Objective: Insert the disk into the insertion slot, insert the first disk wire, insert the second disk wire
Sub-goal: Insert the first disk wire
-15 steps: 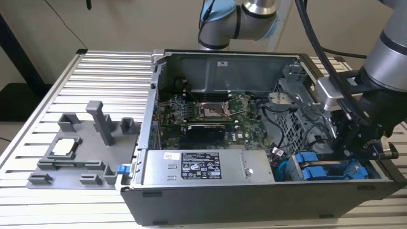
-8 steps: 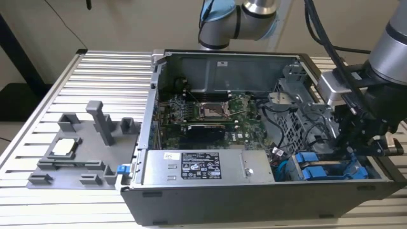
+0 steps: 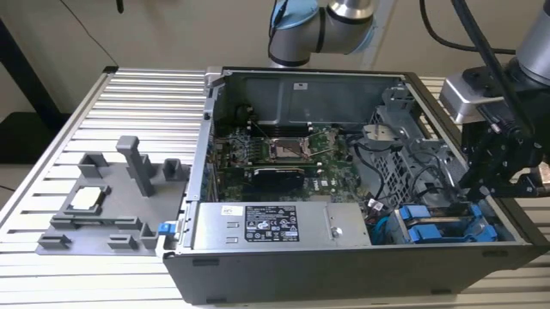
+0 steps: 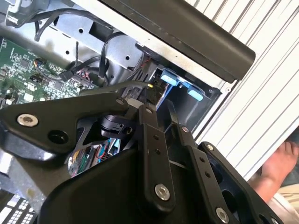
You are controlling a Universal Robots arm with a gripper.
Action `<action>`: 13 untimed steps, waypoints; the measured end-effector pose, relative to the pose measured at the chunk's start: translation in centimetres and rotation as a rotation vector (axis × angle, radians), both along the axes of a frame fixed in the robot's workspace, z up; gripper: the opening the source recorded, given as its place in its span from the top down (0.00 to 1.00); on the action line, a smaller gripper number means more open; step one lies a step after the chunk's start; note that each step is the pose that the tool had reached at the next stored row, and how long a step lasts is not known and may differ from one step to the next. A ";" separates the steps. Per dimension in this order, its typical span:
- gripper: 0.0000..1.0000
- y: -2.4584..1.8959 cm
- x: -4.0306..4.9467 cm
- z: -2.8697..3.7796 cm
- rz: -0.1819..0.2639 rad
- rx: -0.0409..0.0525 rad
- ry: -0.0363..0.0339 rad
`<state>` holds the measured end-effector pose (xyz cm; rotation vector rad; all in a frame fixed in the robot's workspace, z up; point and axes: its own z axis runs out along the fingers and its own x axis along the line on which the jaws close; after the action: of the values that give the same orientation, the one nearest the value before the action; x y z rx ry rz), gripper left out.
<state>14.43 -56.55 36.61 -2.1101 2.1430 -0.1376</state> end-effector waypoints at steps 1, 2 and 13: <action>0.74 0.00 0.00 0.00 0.000 0.0000 0.0000; 0.74 0.00 0.00 0.00 0.000 0.0000 0.0000; 0.74 0.00 0.00 0.02 0.000 0.0050 0.0132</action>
<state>14.42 -56.55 36.63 -2.1139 2.1488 -0.1185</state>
